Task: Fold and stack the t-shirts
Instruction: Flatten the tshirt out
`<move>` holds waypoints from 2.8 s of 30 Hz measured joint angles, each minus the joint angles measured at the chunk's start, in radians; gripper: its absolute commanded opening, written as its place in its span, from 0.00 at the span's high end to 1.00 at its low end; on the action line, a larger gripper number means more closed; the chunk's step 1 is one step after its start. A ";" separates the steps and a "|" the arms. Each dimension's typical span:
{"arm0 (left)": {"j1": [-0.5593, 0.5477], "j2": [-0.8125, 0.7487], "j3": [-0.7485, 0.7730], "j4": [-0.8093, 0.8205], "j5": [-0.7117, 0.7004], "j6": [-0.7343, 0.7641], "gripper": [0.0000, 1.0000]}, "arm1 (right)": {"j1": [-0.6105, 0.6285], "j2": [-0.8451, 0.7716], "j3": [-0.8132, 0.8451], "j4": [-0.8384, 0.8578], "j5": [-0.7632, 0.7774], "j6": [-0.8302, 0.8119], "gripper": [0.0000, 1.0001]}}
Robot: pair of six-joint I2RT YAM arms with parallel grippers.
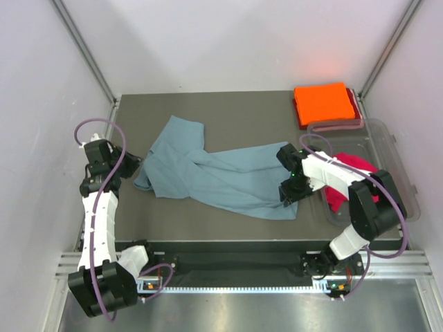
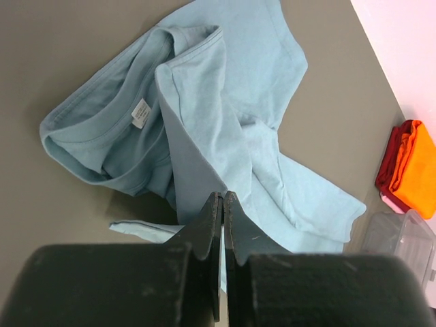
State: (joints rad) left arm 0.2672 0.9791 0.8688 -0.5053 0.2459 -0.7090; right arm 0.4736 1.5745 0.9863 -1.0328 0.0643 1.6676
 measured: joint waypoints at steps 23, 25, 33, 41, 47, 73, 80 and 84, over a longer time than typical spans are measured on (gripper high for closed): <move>0.000 0.002 -0.045 0.096 0.019 -0.022 1.00 | 0.108 -0.004 0.080 -0.227 0.126 0.274 0.69; -0.001 0.002 -0.045 0.095 0.022 -0.022 1.00 | 0.107 -0.002 0.080 -0.227 0.126 0.279 0.69; -0.001 0.001 -0.045 0.095 0.027 -0.022 1.00 | 0.104 0.047 0.079 -0.192 0.124 0.288 0.68; -0.002 0.001 -0.045 0.095 0.027 -0.022 1.00 | 0.095 0.103 0.076 -0.161 0.120 0.286 0.65; -0.009 0.002 -0.045 0.095 0.026 -0.021 1.00 | 0.092 0.150 0.067 -0.123 0.117 0.281 0.66; -0.030 0.032 -0.040 0.093 -0.001 -0.008 1.00 | 0.085 0.159 0.071 -0.118 0.115 0.270 0.66; -0.030 0.032 -0.038 0.093 -0.005 0.000 1.00 | 0.084 0.177 0.090 -0.134 0.116 0.270 0.65; -0.030 0.034 -0.038 0.092 -0.005 0.001 1.00 | 0.084 0.177 0.090 -0.136 0.116 0.270 0.64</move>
State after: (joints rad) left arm 0.2371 1.0134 0.8310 -0.4129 0.2413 -0.7082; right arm 0.5575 1.7515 1.0767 -1.1687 0.1802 1.9373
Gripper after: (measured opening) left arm 0.018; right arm 0.350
